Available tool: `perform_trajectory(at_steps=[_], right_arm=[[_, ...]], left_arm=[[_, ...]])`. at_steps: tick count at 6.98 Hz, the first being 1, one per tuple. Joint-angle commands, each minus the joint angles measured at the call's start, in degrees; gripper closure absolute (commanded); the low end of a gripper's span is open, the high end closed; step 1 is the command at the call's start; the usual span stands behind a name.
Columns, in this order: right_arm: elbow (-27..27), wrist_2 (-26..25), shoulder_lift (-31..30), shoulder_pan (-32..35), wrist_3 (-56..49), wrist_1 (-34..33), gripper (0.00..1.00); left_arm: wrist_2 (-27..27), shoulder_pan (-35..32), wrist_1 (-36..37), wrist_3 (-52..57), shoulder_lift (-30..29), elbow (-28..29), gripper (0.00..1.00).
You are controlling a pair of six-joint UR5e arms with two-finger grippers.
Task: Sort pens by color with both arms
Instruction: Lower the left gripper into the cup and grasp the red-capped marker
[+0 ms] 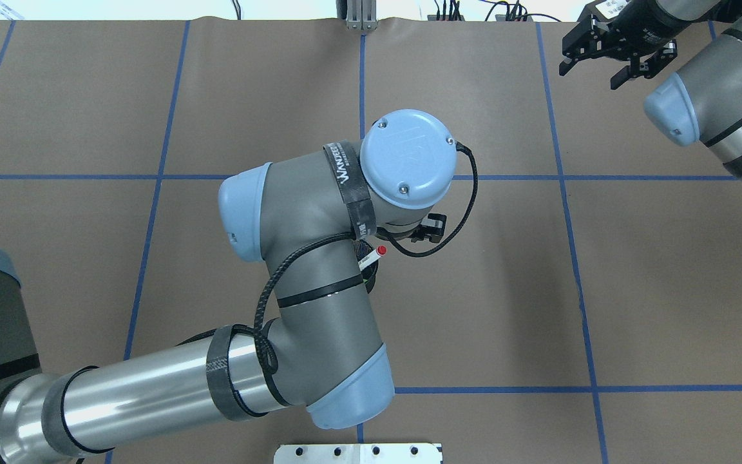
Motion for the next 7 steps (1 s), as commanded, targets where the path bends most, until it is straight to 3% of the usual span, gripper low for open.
perform_trajectory(at_steps=[1,7], right_arm=[[-0.07,-0.14,-0.07,-0.19,0.00,0.07,0.01],[-0.07,-0.14,-0.07,-0.54,0.00,0.07,0.01]], left_arm=[[0.90,0.32,2.35,2.23,-2.09,3.56,0.05],[2.22,0.58,2.62,3.65,-2.97,7.35,0.10]])
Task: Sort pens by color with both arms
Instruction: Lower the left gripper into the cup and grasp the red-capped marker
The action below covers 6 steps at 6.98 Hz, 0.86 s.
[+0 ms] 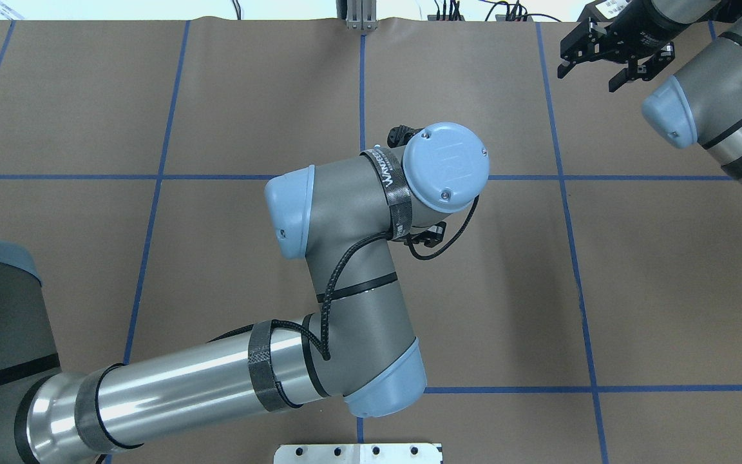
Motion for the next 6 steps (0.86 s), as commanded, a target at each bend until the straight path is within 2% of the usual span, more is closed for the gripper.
perform_trajectory(at_steps=[1,5,6], right_arm=[[-0.01,-0.03,0.09,-0.23,0.00,0.00,0.01],[-0.01,-0.12,0.09,-0.50,0.00,0.00,0.01],[-0.01,-0.12,0.09,-0.50,0.00,0.00,0.01]], left_arm=[[0.23,0.23,0.09,0.01,-0.89,2.48,0.15],[0.32,0.76,2.72,1.76,-1.60,3.02,0.29],[0.41,0.94,3.86,2.11,-1.69,3.02,0.30]])
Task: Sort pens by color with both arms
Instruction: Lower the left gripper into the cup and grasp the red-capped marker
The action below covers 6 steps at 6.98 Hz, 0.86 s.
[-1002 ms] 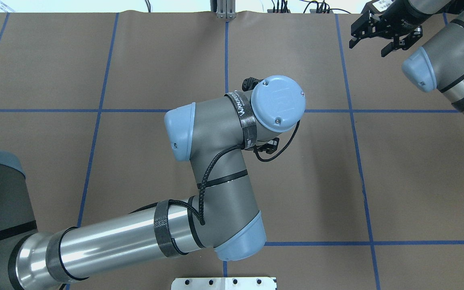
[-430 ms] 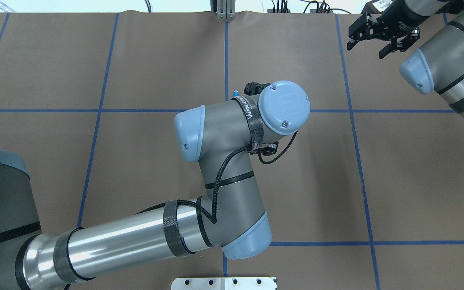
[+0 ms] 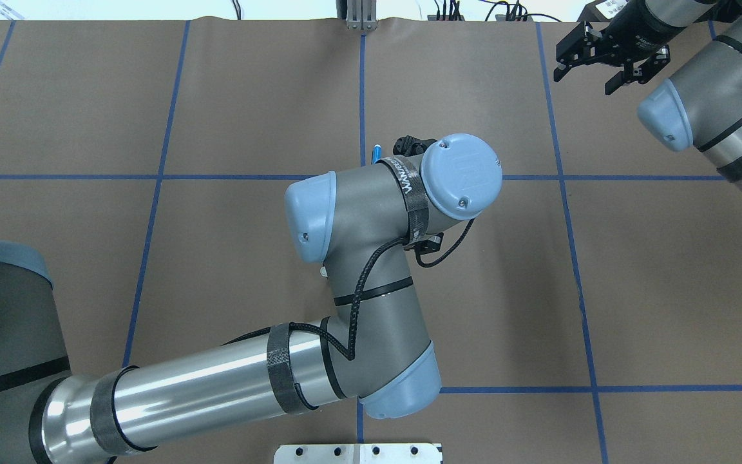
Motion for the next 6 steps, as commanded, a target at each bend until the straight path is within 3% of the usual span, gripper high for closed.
perform_trajectory(at_steps=[1,3,6], right_arm=[[0.00,0.00,0.00,-0.01,0.00,0.00,0.01],[-0.26,-0.09,0.09,-0.18,0.00,0.00,0.01],[-0.26,-0.09,0.09,-0.18,0.00,0.00,0.01]], left_arm=[[1.29,1.01,1.68,0.86,-0.20,0.23,0.30],[1.75,1.81,1.59,0.86,-0.46,1.20,0.33],[1.75,1.90,1.59,0.86,-0.37,1.64,0.48]])
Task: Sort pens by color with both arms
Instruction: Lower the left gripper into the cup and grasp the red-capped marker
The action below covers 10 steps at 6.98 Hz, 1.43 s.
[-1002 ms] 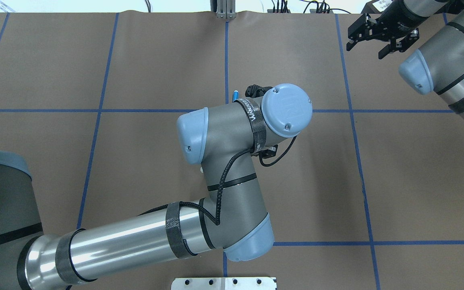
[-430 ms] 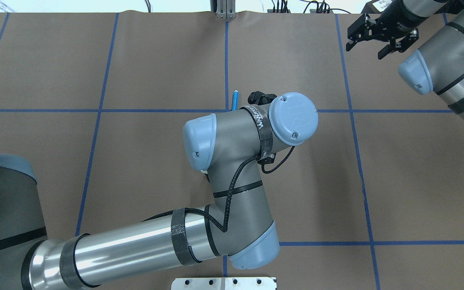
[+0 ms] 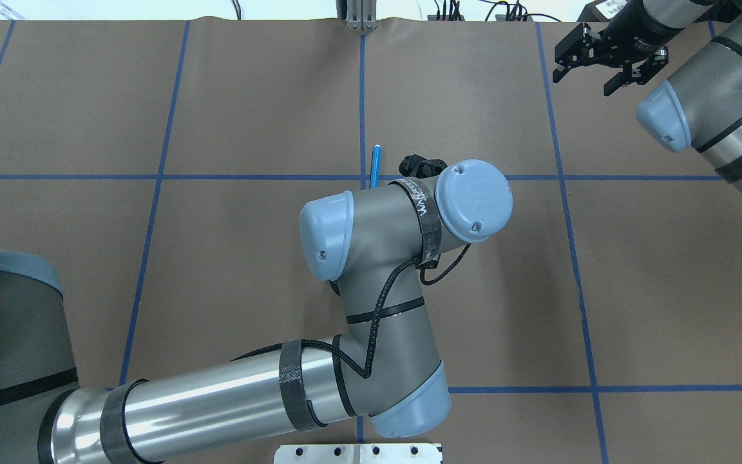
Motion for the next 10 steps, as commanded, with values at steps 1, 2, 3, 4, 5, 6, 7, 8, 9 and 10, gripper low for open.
perform_trajectory(at_steps=[1,2,3,4,5,6,7,8,9,10], right_arm=[[-0.01,0.00,0.00,-0.09,-0.06,0.00,0.01],[-0.01,0.00,0.09,-0.01,-0.06,0.00,0.01],[-0.01,0.00,0.09,-0.01,-0.06,0.00,0.01],[-0.01,0.00,0.09,-0.01,0.02,0.00,0.01],[-0.01,0.08,0.18,-0.01,0.02,0.00,0.01],[0.08,0.17,0.18,-0.01,0.11,0.00,0.01],[0.17,0.17,0.18,-0.01,0.11,0.00,0.01],[0.17,0.26,0.18,-0.01,0.20,0.00,0.01],[0.25,0.26,0.18,-0.01,0.29,0.00,0.01],[0.17,0.26,0.18,-0.01,0.37,0.00,0.01]], left_arm=[[0.10,0.06,0.00,0.00,0.07,0.08,0.53],[0.10,0.06,0.00,0.00,0.07,0.08,0.59],[0.19,0.06,0.00,0.00,0.07,0.08,0.65],[0.27,0.06,0.00,0.00,0.07,0.08,0.72],[0.36,0.06,0.00,0.09,0.07,-0.01,0.76],[0.36,0.06,0.09,0.09,-0.02,-0.10,0.76],[0.36,-0.03,0.18,0.44,-0.11,-0.45,0.77],[0.28,-0.21,0.44,1.40,-0.54,-0.97,0.77],[0.28,-0.38,0.53,1.49,-0.72,-1.94,0.77],[0.19,-0.99,0.62,1.93,-0.81,-3.16,0.78]])
